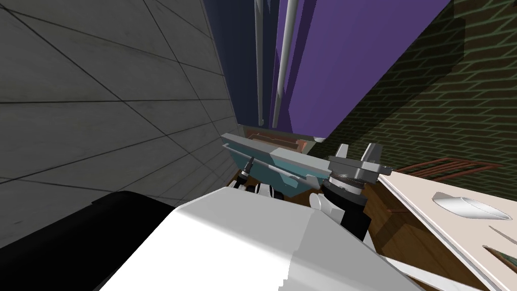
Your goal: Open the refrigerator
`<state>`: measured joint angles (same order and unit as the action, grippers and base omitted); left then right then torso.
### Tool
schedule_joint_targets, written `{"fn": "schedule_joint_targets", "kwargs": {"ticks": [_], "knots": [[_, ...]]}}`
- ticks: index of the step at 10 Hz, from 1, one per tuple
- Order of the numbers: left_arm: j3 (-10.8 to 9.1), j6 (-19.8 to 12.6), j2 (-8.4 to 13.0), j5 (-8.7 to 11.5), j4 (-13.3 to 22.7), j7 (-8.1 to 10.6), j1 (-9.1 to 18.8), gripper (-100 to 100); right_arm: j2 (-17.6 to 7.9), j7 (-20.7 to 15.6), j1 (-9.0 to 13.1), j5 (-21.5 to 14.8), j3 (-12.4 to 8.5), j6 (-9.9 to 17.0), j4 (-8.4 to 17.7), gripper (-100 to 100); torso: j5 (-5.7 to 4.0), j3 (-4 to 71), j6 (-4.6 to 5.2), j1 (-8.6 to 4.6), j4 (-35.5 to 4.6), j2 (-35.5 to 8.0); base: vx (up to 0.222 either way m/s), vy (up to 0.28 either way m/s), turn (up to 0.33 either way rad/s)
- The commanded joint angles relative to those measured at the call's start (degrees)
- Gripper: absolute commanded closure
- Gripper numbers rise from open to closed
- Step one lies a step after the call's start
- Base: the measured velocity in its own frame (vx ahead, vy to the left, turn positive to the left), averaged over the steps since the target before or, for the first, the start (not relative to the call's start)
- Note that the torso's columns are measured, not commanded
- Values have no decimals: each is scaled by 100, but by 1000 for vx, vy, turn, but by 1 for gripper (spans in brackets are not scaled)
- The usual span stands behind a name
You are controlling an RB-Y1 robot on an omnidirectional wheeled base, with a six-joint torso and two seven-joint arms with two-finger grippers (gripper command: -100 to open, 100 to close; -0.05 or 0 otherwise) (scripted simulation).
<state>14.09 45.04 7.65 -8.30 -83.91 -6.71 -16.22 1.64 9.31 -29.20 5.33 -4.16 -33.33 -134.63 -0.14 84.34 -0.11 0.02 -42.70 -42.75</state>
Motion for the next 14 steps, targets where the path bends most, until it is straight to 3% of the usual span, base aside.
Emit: {"fn": "schedule_joint_targets", "kwargs": {"ticks": [1,7,8,9,14], "knots": [[63,-217,43,-22,-306,52,44,-100,0,0,1,0,0,0,0,0,-2,-6,2,-3,-8,-10,-8,4,48],[214,-644,111,-75,-739,146,72,-100,0,0,1,0,0,0,0,0,-18,-16,-6,-12,-53,-41,-7,0,48],[231,-682,138,-75,-589,156,-70,-100,0,0,0,0,0,0,0,0,-20,-21,-7,-12,-60,-50,7,-1,10],[241,-716,142,-79,-573,160,-86,0,0,0,1,0,1,0,1,0,-9,-19,1,-12,-30,-36,2,5,-14],[229,-799,145,-76,-507,166,-86,0,0,0,1,0,0,0,0,0,10,2,1,-4,27,6,1,7,-17]]}}
